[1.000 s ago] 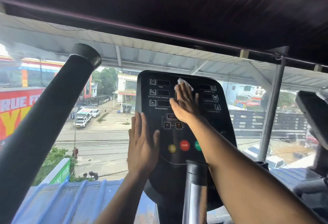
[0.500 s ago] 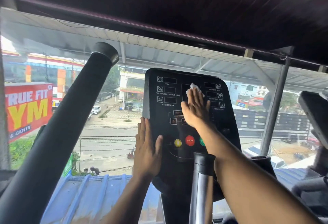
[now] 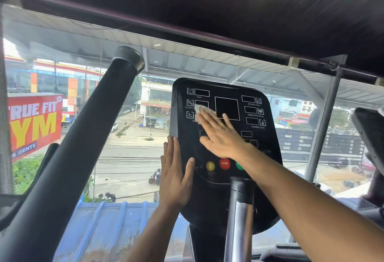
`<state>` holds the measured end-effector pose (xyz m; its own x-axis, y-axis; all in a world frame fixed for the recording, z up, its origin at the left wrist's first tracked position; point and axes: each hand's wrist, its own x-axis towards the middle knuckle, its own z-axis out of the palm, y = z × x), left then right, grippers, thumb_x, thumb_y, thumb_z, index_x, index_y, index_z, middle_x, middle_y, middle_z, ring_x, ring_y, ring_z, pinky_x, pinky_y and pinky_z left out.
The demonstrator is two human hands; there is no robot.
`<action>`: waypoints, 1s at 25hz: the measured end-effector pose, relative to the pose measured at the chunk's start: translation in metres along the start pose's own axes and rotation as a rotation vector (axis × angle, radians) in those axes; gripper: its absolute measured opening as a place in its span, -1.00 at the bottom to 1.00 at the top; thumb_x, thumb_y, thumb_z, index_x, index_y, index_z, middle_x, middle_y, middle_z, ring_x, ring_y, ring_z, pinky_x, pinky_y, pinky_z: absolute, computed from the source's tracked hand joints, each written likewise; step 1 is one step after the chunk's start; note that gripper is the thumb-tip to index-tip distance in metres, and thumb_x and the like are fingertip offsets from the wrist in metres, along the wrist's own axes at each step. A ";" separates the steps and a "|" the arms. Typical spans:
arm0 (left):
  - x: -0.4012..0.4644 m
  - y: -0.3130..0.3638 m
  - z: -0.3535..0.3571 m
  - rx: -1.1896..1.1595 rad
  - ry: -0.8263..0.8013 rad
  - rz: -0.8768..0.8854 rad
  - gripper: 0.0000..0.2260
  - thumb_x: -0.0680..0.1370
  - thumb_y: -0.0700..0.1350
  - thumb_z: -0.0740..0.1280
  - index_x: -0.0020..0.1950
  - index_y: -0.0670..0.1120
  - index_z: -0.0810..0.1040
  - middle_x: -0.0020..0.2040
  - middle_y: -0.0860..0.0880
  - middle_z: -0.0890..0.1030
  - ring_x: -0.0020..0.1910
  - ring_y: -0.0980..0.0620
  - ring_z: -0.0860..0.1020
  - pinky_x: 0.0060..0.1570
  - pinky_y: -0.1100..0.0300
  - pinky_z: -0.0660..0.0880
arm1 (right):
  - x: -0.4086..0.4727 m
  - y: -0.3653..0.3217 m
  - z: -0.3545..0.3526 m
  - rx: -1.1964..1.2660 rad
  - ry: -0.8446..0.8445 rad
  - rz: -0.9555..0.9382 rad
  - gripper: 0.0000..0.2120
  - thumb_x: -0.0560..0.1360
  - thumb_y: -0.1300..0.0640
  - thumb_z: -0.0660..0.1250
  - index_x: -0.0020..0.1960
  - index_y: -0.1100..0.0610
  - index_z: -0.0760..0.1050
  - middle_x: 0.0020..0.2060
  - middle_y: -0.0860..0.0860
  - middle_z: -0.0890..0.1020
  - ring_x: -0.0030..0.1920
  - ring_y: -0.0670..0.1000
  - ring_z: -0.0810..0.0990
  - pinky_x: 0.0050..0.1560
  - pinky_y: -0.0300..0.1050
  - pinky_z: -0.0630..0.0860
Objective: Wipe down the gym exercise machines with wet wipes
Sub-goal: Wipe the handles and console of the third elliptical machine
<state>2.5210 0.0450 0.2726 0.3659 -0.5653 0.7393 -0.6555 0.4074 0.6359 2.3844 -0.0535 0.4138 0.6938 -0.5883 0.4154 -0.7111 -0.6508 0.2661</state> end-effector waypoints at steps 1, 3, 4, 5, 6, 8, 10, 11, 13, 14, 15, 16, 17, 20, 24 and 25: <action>0.000 0.000 0.000 -0.013 -0.004 -0.008 -0.35 0.68 0.28 -0.03 0.72 0.09 -0.10 0.69 0.24 -0.16 0.65 0.24 -0.21 0.66 -0.10 -0.02 | 0.011 0.000 -0.006 0.037 -0.012 0.044 -0.31 0.66 -0.11 -0.04 0.62 -0.04 -0.38 0.57 -0.12 -0.42 0.57 -0.08 -0.43 0.56 0.21 -0.38; -0.001 0.000 0.001 -0.036 -0.003 -0.018 -0.38 0.69 0.25 -0.06 0.71 0.10 -0.09 0.68 0.28 -0.16 0.65 0.26 -0.21 0.66 -0.11 -0.03 | 0.042 0.000 -0.023 0.122 -0.023 0.093 -0.34 0.67 -0.13 -0.07 0.63 -0.04 -0.35 0.57 -0.11 -0.40 0.57 -0.07 -0.41 0.57 0.21 -0.35; -0.001 -0.001 0.000 -0.042 0.000 -0.022 -0.40 0.69 0.24 -0.07 0.71 0.11 -0.09 0.68 0.29 -0.17 0.65 0.26 -0.21 0.66 -0.11 -0.03 | 0.058 -0.002 -0.033 0.153 -0.027 0.091 -0.35 0.68 -0.14 -0.08 0.63 -0.04 -0.34 0.58 -0.10 -0.39 0.58 -0.07 -0.39 0.57 0.22 -0.35; -0.001 -0.001 0.001 -0.049 0.001 -0.023 -0.41 0.70 0.23 -0.07 0.71 0.12 -0.09 0.68 0.29 -0.16 0.65 0.26 -0.20 0.66 -0.10 -0.04 | 0.071 -0.004 -0.041 0.171 -0.031 0.074 -0.35 0.67 -0.14 -0.08 0.63 -0.04 -0.33 0.58 -0.10 -0.38 0.58 -0.07 -0.39 0.57 0.23 -0.34; -0.001 -0.001 0.001 -0.057 0.002 -0.021 -0.42 0.70 0.22 -0.07 0.71 0.13 -0.09 0.68 0.29 -0.16 0.65 0.26 -0.19 0.66 -0.09 -0.05 | 0.080 -0.009 -0.045 0.180 -0.032 0.043 -0.35 0.67 -0.13 -0.07 0.63 -0.04 -0.33 0.58 -0.10 -0.37 0.58 -0.07 -0.39 0.57 0.23 -0.35; -0.002 -0.001 0.001 -0.081 0.005 -0.020 -0.44 0.71 0.20 -0.06 0.71 0.15 -0.08 0.68 0.30 -0.15 0.65 0.27 -0.19 0.67 -0.07 -0.07 | 0.086 -0.022 -0.044 0.184 -0.040 -0.061 -0.32 0.65 -0.12 -0.06 0.63 -0.04 -0.35 0.57 -0.10 -0.39 0.57 -0.08 -0.41 0.56 0.20 -0.38; -0.002 0.000 -0.001 -0.107 0.003 -0.033 -0.46 0.72 0.18 -0.05 0.70 0.18 -0.07 0.67 0.32 -0.14 0.64 0.28 -0.18 0.67 -0.07 -0.08 | 0.075 -0.033 -0.036 0.153 -0.058 -0.176 -0.28 0.61 -0.13 -0.05 0.62 -0.04 -0.38 0.57 -0.10 -0.41 0.56 -0.09 -0.44 0.56 0.15 -0.41; -0.002 0.001 -0.001 -0.119 0.005 -0.039 -0.48 0.73 0.17 -0.05 0.69 0.19 -0.07 0.67 0.33 -0.14 0.64 0.29 -0.17 0.67 -0.08 -0.08 | 0.065 -0.036 -0.032 0.121 -0.068 -0.220 -0.26 0.59 -0.14 -0.05 0.62 -0.04 -0.39 0.57 -0.09 -0.42 0.55 -0.10 -0.45 0.56 0.13 -0.41; -0.003 0.002 -0.001 -0.130 0.012 -0.043 -0.49 0.73 0.14 -0.05 0.69 0.20 -0.06 0.67 0.34 -0.13 0.64 0.30 -0.17 0.67 -0.08 -0.07 | 0.043 -0.033 -0.023 0.064 -0.097 -0.274 -0.23 0.57 -0.15 -0.04 0.61 -0.03 -0.41 0.56 -0.07 -0.43 0.55 -0.11 -0.46 0.56 0.11 -0.40; -0.003 0.002 -0.001 -0.129 0.014 -0.041 -0.49 0.74 0.13 -0.05 0.69 0.20 -0.06 0.67 0.34 -0.13 0.64 0.29 -0.17 0.66 -0.09 -0.08 | 0.032 -0.029 -0.020 0.040 -0.117 -0.299 -0.21 0.56 -0.15 -0.03 0.61 -0.03 -0.42 0.56 -0.07 -0.44 0.55 -0.12 -0.46 0.57 0.10 -0.40; -0.003 0.002 -0.001 -0.124 0.014 -0.038 -0.50 0.74 0.13 -0.05 0.69 0.20 -0.06 0.67 0.33 -0.13 0.64 0.29 -0.17 0.66 -0.10 -0.08 | 0.020 -0.025 -0.017 0.012 -0.133 -0.329 -0.20 0.54 -0.14 -0.03 0.61 -0.02 -0.42 0.56 -0.07 -0.44 0.54 -0.14 -0.46 0.56 0.09 -0.41; -0.004 0.001 -0.001 -0.118 0.015 -0.036 -0.49 0.74 0.13 -0.04 0.69 0.19 -0.07 0.67 0.32 -0.13 0.65 0.28 -0.17 0.66 -0.10 -0.07 | 0.011 -0.021 -0.014 -0.015 -0.142 -0.364 -0.19 0.53 -0.13 -0.02 0.61 -0.02 -0.43 0.56 -0.09 -0.44 0.54 -0.15 -0.47 0.56 0.08 -0.42; -0.005 0.000 -0.001 -0.113 0.016 -0.036 -0.49 0.74 0.13 -0.04 0.69 0.18 -0.07 0.68 0.31 -0.14 0.65 0.28 -0.17 0.66 -0.11 -0.06 | 0.005 -0.018 -0.013 -0.038 -0.149 -0.391 -0.19 0.54 -0.11 0.00 0.61 -0.03 -0.43 0.56 -0.10 -0.44 0.54 -0.16 -0.46 0.55 0.08 -0.42; -0.009 0.001 -0.001 -0.101 0.014 -0.033 -0.46 0.73 0.14 -0.03 0.70 0.14 -0.08 0.68 0.31 -0.15 0.65 0.27 -0.17 0.66 -0.13 -0.02 | 0.017 -0.011 -0.023 -0.102 -0.142 -0.371 -0.19 0.60 -0.03 0.06 0.60 -0.02 -0.45 0.56 -0.11 -0.45 0.54 -0.16 -0.46 0.55 0.11 -0.43; -0.015 0.000 -0.001 -0.082 0.015 -0.019 -0.42 0.71 0.20 -0.04 0.71 0.13 -0.10 0.69 0.28 -0.14 0.65 0.25 -0.16 0.66 -0.11 -0.02 | 0.066 -0.010 -0.053 -0.136 -0.046 -0.252 -0.10 0.54 0.24 0.16 0.62 -0.05 -0.39 0.58 -0.13 -0.39 0.56 -0.12 -0.42 0.60 0.19 -0.28; -0.017 -0.001 -0.001 -0.080 0.014 -0.014 -0.42 0.71 0.21 -0.04 0.71 0.12 -0.10 0.69 0.27 -0.13 0.66 0.25 -0.16 0.66 -0.11 -0.04 | 0.074 -0.010 -0.056 -0.135 -0.037 -0.260 -0.06 0.49 0.36 0.15 0.63 -0.08 -0.34 0.59 -0.15 -0.36 0.57 -0.13 -0.40 0.61 0.17 -0.27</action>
<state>2.5160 0.0549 0.2598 0.3841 -0.5615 0.7329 -0.5956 0.4559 0.6614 2.4365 -0.0635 0.4909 0.8567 -0.4287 0.2867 -0.5158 -0.7139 0.4737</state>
